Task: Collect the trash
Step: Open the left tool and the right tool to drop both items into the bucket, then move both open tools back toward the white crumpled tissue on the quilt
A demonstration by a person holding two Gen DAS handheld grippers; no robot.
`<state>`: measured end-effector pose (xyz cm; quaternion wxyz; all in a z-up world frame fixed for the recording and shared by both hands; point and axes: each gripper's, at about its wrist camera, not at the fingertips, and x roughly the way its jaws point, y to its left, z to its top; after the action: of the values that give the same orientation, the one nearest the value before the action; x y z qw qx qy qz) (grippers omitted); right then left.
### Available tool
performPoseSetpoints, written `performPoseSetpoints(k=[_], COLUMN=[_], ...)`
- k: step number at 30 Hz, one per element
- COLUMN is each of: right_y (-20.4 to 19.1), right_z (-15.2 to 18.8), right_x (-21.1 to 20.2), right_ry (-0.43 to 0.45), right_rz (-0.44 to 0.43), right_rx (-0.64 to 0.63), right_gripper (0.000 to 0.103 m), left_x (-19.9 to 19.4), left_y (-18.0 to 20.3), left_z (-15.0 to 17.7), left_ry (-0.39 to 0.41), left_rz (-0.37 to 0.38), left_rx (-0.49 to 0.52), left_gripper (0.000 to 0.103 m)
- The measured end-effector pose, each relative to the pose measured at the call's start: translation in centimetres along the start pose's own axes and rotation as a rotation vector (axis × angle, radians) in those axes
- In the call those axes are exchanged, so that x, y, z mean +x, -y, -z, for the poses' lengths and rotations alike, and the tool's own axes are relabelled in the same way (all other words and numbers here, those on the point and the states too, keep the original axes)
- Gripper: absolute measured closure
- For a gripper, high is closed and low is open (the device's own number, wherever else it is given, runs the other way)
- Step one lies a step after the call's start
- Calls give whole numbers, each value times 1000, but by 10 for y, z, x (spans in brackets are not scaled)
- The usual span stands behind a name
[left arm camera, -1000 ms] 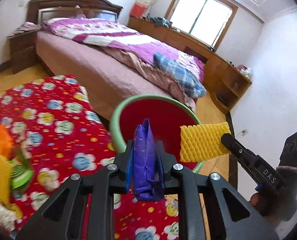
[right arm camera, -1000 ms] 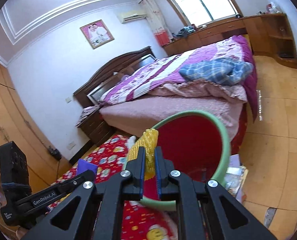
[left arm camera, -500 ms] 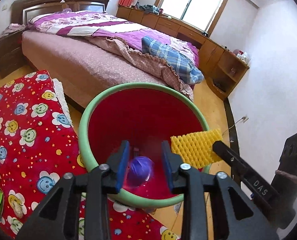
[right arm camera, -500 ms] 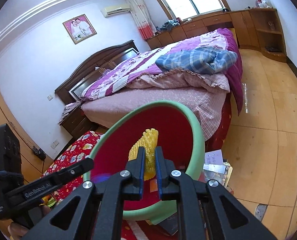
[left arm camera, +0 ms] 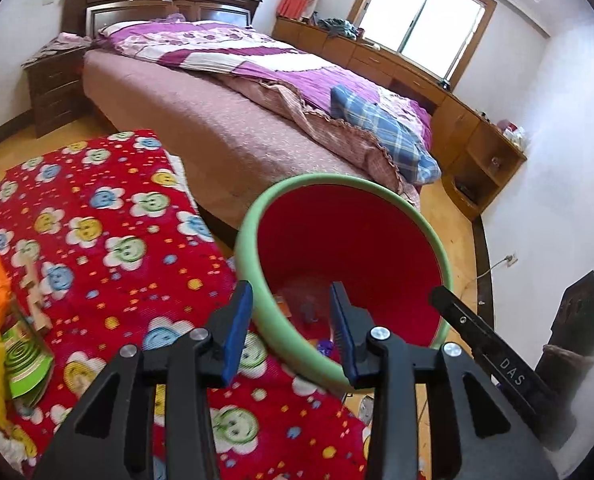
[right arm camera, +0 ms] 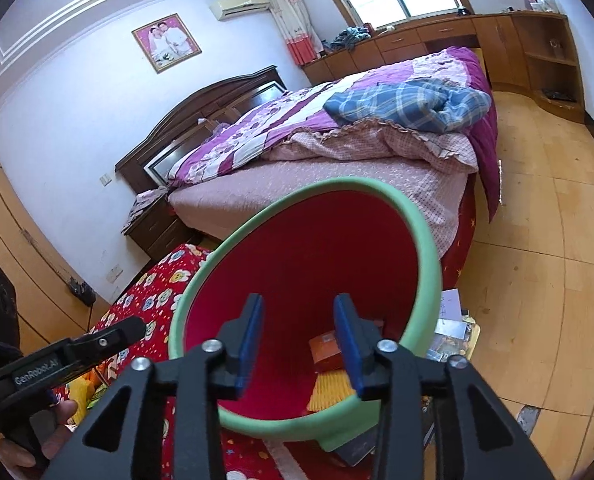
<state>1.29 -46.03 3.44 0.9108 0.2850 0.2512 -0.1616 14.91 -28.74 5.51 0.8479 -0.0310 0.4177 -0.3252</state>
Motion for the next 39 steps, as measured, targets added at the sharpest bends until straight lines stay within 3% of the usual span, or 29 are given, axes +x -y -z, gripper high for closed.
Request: performPoseSetpoints(k=[5,17,39], right_y=[-14,-47,-123], right_z=[3,15,58], right_x=[-10,-32,-57], right_ry=[15,1,-87], right_rz=[-10,-69,-172], right_rx=[-17,-41,-148], right_gripper=[49,44,43], left_x=[-21,-70,-163], left_y=[-10,-42,-137], left_z=[4,23,75], left_ry=[19,33,110], left_rz=[-31,-84,-278], left_rx=[-12,-65,-251], left_gripper=[64,64,64])
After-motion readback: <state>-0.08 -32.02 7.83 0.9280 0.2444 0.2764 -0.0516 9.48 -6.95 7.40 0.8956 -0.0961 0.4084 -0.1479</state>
